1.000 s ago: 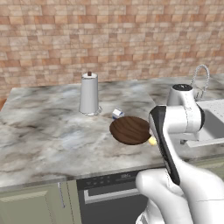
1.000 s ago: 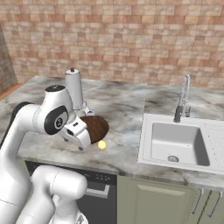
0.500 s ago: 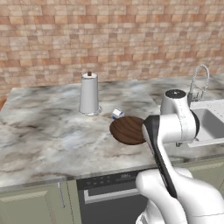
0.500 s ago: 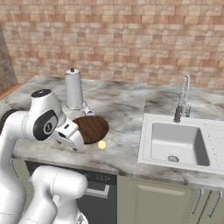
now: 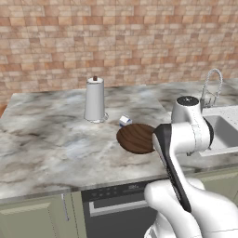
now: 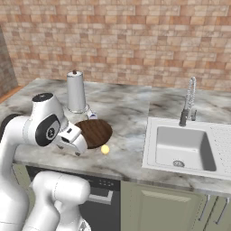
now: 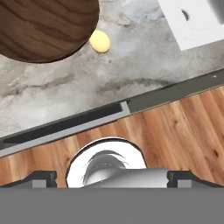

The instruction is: Gather the eggs and milk located in the vicinity of the sink area and place them right next to the bowl.

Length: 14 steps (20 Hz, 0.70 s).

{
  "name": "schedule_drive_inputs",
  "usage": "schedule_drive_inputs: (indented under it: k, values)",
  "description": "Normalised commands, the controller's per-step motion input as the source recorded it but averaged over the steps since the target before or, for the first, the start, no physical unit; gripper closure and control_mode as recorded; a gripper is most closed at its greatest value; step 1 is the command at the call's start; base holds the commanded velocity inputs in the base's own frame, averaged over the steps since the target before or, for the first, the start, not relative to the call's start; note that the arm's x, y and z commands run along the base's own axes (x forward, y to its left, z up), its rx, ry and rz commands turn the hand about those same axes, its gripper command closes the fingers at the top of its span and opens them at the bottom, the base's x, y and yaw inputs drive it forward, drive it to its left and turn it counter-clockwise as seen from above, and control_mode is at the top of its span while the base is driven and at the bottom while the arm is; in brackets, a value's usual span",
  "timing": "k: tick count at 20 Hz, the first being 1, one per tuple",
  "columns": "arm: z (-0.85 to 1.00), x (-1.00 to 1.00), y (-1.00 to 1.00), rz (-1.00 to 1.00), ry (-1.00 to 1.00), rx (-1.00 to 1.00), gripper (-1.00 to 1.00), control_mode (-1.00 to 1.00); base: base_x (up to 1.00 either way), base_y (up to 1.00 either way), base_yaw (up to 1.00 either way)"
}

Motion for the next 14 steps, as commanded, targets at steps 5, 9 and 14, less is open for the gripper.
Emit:
schedule_drive_inputs:
  k: [5, 9, 14]
  values:
    - [0.00, 0.00, -0.07, 0.00, 0.00, 0.00, -1.00, 1.00, 0.00, -0.53, 0.00]
    - [0.00, 0.00, 0.00, 0.00, 0.00, 0.00, -1.00, 1.00, 0.00, -1.00, 0.00]
    - [0.00, 0.00, 0.00, 0.00, 0.00, 0.00, -1.00, 1.00, 0.00, -1.00, 0.00]
